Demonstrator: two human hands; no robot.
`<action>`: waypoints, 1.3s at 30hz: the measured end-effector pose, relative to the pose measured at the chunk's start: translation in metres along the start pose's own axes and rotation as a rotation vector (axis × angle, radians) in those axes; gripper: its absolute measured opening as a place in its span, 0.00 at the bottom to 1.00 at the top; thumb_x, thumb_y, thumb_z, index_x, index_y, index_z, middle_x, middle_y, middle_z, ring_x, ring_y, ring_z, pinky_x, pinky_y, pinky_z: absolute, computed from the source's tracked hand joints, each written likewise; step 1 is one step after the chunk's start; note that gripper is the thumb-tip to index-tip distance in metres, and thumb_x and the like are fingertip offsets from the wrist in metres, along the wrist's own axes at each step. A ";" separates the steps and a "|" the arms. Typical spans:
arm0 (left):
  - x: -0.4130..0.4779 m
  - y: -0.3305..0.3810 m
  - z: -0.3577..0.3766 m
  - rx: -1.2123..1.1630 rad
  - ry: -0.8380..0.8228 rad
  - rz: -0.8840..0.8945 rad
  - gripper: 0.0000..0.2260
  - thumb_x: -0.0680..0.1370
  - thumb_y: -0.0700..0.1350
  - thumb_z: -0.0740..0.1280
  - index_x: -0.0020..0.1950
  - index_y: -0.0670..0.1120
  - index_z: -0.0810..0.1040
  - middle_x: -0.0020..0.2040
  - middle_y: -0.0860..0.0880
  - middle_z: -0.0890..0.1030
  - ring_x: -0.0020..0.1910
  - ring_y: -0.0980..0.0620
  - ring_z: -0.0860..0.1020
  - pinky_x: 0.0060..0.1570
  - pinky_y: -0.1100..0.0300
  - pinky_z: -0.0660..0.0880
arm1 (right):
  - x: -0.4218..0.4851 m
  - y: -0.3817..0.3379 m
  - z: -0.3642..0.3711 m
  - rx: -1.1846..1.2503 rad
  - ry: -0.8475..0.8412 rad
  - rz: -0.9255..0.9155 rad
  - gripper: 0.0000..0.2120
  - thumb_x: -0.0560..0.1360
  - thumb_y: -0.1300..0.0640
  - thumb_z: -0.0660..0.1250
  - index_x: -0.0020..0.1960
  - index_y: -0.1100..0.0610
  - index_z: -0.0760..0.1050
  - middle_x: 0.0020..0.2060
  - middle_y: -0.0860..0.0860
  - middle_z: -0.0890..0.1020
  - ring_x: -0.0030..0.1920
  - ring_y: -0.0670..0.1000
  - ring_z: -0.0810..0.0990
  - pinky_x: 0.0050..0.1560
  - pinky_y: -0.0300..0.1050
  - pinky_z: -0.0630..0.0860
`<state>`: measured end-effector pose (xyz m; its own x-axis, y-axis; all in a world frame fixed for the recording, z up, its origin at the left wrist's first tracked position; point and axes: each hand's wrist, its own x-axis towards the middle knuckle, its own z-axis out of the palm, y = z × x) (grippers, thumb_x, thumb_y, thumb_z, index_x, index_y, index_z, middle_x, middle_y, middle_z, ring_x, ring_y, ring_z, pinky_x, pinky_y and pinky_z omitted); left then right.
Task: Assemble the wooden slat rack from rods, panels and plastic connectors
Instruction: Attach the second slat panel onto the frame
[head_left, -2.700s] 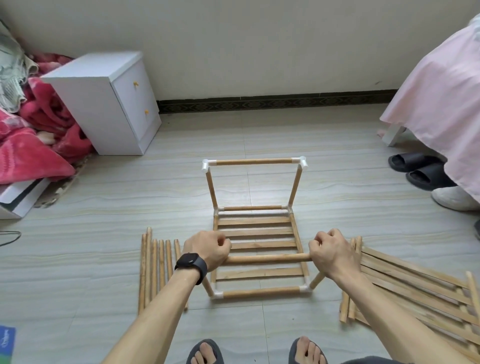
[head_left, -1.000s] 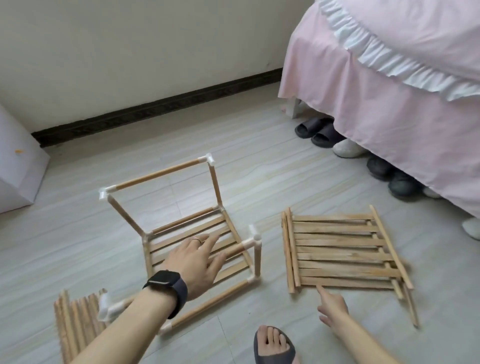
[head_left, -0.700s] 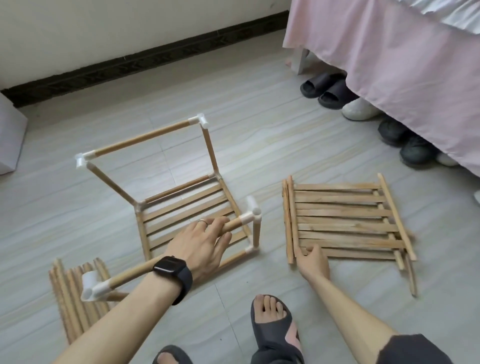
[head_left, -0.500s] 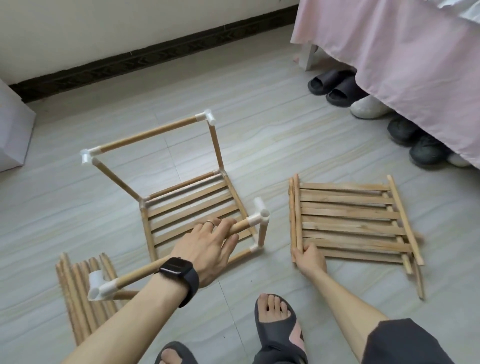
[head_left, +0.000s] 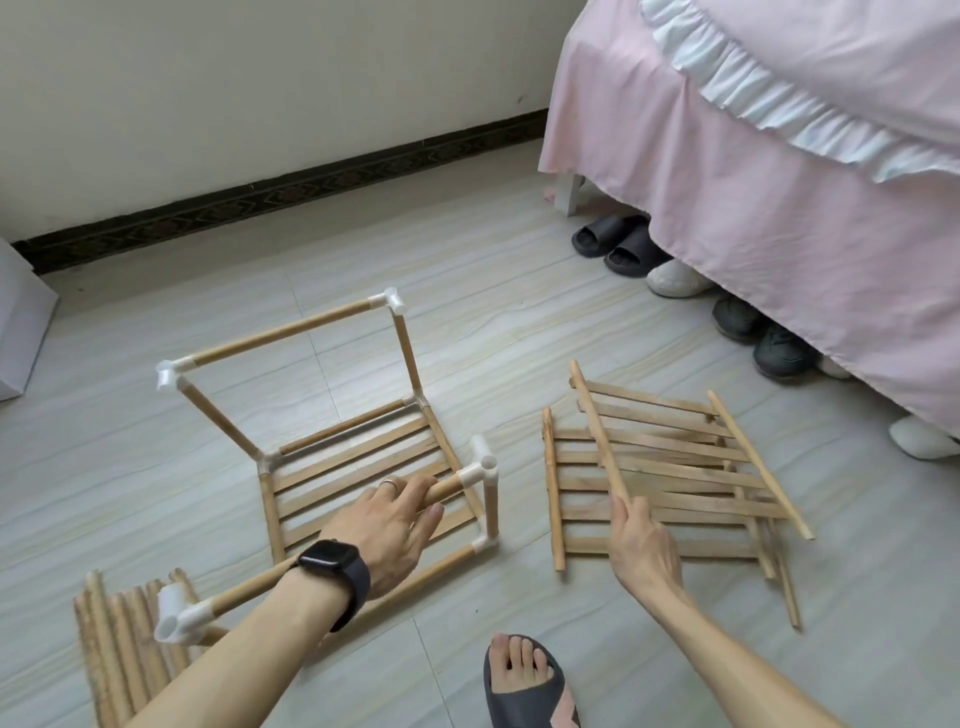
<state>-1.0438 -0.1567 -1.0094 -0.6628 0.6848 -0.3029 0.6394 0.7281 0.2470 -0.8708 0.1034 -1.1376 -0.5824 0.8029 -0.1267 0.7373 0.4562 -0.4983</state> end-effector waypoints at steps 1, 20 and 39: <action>0.000 0.001 -0.003 -0.007 -0.034 -0.006 0.20 0.82 0.63 0.50 0.74 0.61 0.60 0.60 0.54 0.71 0.53 0.54 0.71 0.54 0.56 0.74 | -0.004 -0.003 -0.011 0.045 0.045 -0.033 0.20 0.84 0.43 0.47 0.46 0.57 0.67 0.29 0.46 0.70 0.31 0.54 0.75 0.30 0.49 0.63; -0.060 0.051 -0.184 -1.620 0.664 -0.215 0.06 0.80 0.42 0.68 0.56 0.45 0.79 0.48 0.43 0.86 0.46 0.46 0.86 0.45 0.51 0.81 | -0.078 -0.257 -0.119 0.159 0.060 -1.248 0.19 0.84 0.38 0.47 0.55 0.52 0.66 0.41 0.46 0.71 0.29 0.49 0.72 0.28 0.46 0.73; -0.153 -0.101 -0.191 -1.481 0.967 -0.390 0.18 0.66 0.34 0.58 0.44 0.44 0.85 0.55 0.43 0.82 0.43 0.40 0.84 0.38 0.51 0.81 | 0.011 -0.319 -0.134 0.499 -0.506 -0.555 0.33 0.75 0.27 0.52 0.63 0.53 0.68 0.56 0.58 0.81 0.50 0.56 0.84 0.52 0.58 0.79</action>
<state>-1.0812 -0.3287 -0.8125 -0.9873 -0.1328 -0.0874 -0.0721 -0.1157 0.9907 -1.0662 0.0183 -0.8653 -0.9783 0.1978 -0.0607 0.1395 0.4138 -0.8996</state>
